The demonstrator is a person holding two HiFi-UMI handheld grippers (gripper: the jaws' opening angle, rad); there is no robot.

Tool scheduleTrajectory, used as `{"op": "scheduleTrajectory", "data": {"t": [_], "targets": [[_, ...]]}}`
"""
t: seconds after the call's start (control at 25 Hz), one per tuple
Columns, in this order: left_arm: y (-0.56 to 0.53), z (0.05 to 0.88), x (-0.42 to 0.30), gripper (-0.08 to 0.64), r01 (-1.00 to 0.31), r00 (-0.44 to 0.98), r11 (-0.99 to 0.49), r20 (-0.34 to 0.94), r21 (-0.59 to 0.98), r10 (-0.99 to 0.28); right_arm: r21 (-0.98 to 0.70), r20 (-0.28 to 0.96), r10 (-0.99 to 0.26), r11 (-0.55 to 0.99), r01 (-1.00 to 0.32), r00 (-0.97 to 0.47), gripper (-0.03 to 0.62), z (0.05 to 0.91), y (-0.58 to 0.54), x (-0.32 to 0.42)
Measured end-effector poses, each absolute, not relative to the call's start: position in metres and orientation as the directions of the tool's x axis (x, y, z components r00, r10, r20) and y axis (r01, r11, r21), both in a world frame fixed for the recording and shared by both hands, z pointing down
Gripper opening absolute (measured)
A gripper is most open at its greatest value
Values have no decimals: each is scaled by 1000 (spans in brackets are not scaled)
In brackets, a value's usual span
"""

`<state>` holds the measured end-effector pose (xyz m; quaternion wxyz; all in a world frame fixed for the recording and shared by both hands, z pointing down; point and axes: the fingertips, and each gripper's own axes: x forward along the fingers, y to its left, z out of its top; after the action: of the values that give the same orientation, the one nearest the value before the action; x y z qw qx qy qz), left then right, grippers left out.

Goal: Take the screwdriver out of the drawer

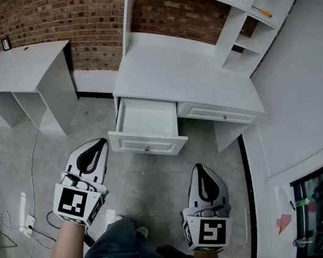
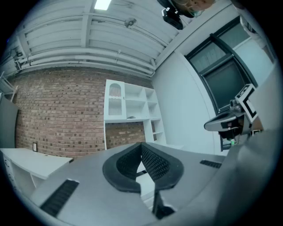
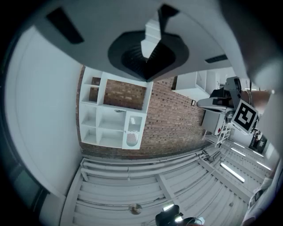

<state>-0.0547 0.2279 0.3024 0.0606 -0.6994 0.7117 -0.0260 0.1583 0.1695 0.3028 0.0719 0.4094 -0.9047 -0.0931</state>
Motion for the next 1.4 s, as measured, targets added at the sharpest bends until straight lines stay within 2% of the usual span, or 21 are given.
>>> {"op": "scheduleTrajectory", "data": {"t": [0.52, 1.0, 1.2, 1.4], "targets": [[173, 304, -78, 14, -998, 11, -6, -78, -64, -997, 240, 45, -762, 635, -734, -645, 9, 305, 131, 145], [34, 331, -154, 14, -994, 67, -67, -2, -91, -998, 218, 119, -766, 641, -736, -632, 9, 330, -5, 71], [-28, 357, -190, 14, -990, 103, -110, 74, -88, -992, 218, 159, -768, 641, -736, -621, 11, 340, -66, 29], [-85, 397, -200, 14, -970, 215, -233, 208, -64, -954, 209, 213, -779, 626, -751, -590, 9, 354, -114, 5]]}}
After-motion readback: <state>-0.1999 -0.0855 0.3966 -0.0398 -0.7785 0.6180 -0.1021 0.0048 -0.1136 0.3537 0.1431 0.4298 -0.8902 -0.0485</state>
